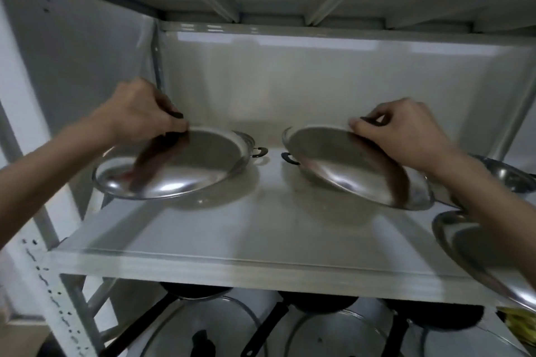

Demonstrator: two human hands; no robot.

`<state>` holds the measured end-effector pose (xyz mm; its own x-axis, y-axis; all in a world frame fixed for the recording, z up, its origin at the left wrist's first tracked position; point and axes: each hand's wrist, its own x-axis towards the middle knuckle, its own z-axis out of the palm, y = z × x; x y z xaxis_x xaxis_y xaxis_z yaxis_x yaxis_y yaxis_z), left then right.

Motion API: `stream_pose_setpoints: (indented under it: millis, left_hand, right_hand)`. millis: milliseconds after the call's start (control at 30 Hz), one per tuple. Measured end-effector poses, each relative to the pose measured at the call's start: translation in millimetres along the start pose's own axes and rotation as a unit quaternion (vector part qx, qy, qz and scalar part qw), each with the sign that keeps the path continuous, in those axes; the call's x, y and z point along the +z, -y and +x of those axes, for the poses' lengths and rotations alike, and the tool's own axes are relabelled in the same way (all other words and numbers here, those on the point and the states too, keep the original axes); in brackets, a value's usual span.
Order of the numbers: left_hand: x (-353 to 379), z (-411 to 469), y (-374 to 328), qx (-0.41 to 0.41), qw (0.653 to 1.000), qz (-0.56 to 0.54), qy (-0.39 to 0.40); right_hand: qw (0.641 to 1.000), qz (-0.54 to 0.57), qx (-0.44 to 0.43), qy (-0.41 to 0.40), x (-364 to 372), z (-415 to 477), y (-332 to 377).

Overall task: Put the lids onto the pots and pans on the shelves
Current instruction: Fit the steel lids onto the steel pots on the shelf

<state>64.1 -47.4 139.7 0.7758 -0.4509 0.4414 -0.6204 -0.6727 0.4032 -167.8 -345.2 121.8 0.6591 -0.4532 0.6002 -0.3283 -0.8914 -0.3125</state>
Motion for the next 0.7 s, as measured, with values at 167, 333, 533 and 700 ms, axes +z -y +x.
stream_pose_setpoints:
  millis: [167,333,533,700]
  left_hand:
    - [28,69,-11,0.003,1.0,-0.009,-0.023]
    - [78,125,-6,-0.027,0.999,-0.002,-0.028]
    - [126,155,5,-0.041,0.999,0.02,-0.004]
    - [143,166,15,-0.06,0.998,0.006,-0.002]
  right_hand:
    - [0.999,-0.003,0.05,0.012,30,72,-35]
    - [0.994,0.006,0.091,0.064,83,126,-67]
    - [0.99,-0.018,0.093,0.103,127,148,-92]
    - [0.989,-0.035,0.093,0.112,134,155,-107]
